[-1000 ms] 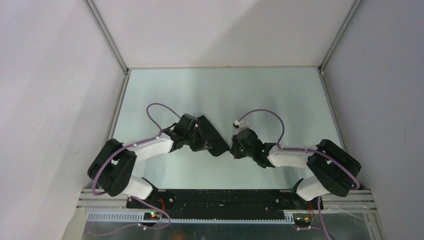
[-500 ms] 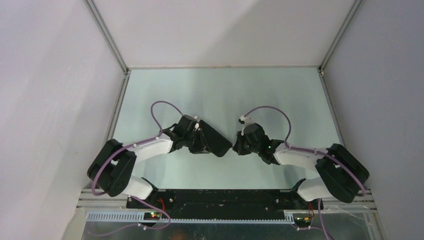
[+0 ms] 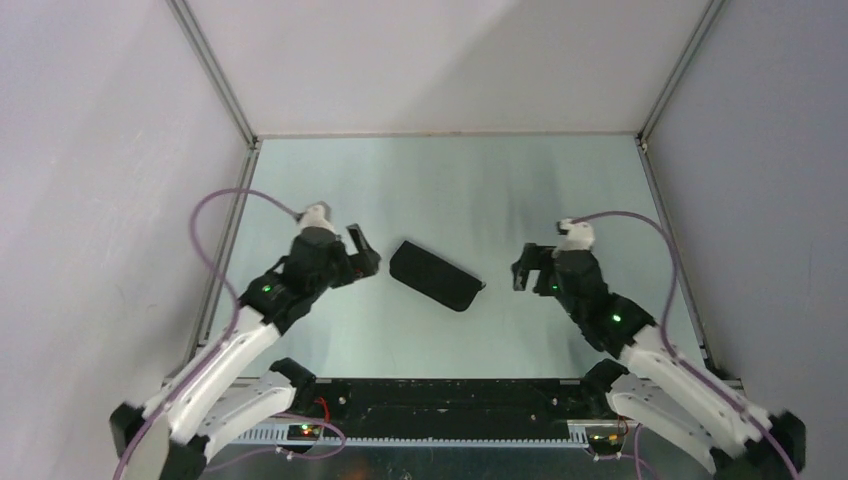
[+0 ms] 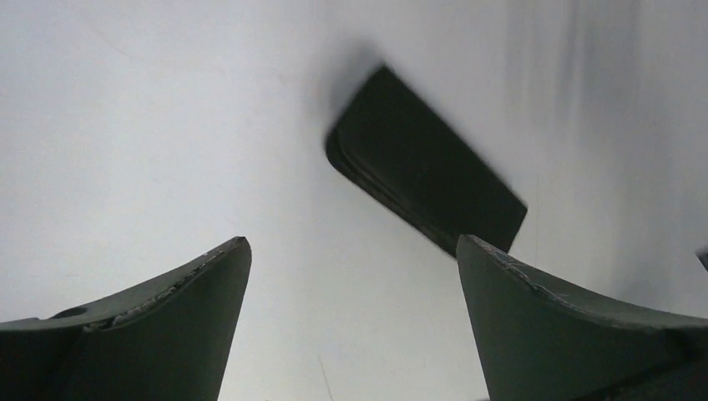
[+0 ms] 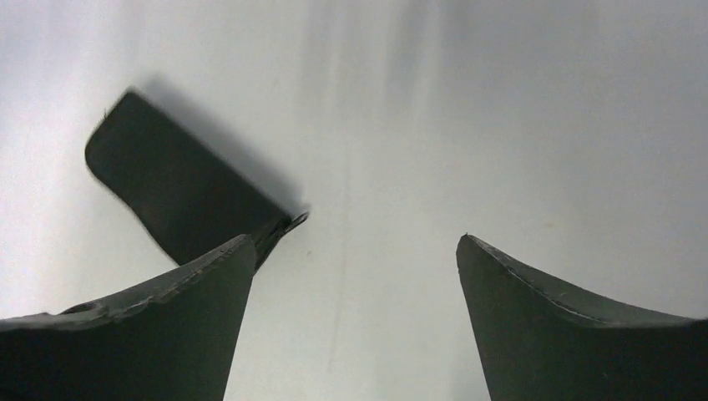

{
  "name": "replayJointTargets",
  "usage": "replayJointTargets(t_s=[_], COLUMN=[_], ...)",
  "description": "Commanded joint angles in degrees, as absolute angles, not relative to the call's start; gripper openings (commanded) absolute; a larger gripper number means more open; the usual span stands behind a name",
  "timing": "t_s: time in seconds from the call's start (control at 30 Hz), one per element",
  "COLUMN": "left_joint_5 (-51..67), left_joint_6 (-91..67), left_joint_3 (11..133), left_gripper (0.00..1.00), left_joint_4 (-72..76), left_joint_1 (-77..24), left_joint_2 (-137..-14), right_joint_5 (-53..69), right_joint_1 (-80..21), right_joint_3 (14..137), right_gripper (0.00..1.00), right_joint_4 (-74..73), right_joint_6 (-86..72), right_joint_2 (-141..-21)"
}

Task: Sort the hair-cutting tools

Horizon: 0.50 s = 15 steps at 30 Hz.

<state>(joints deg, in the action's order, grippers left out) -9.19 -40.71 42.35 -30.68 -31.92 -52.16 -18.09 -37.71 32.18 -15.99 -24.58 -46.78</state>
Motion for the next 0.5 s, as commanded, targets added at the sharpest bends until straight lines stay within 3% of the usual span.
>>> replayJointTargets(t_s=[0.0, 0.13, 0.47], left_joint_5=[-26.57, -39.84, -47.34], left_joint_6=[-36.75, -34.97, -18.76], left_joint_3=[47.27, 51.38, 53.02], left_gripper=[1.00, 1.00, 1.00], left_joint_4=[-41.25, -46.69, -46.65], left_joint_1=[-28.54, -28.13, -28.13], left_joint_2=[-41.79, -33.49, -14.10], right_joint_5=[-30.37, -39.03, -53.47], right_joint_1=[-34.85, -34.15, -34.12], right_joint_3=[37.56, 42.29, 43.39], right_gripper=[0.99, 0.99, 0.99], right_joint_4=[-29.75, -34.62, -34.97], right_joint_6=[-22.21, -19.09, -11.03], right_joint_2=[-33.27, -24.26, -9.03])
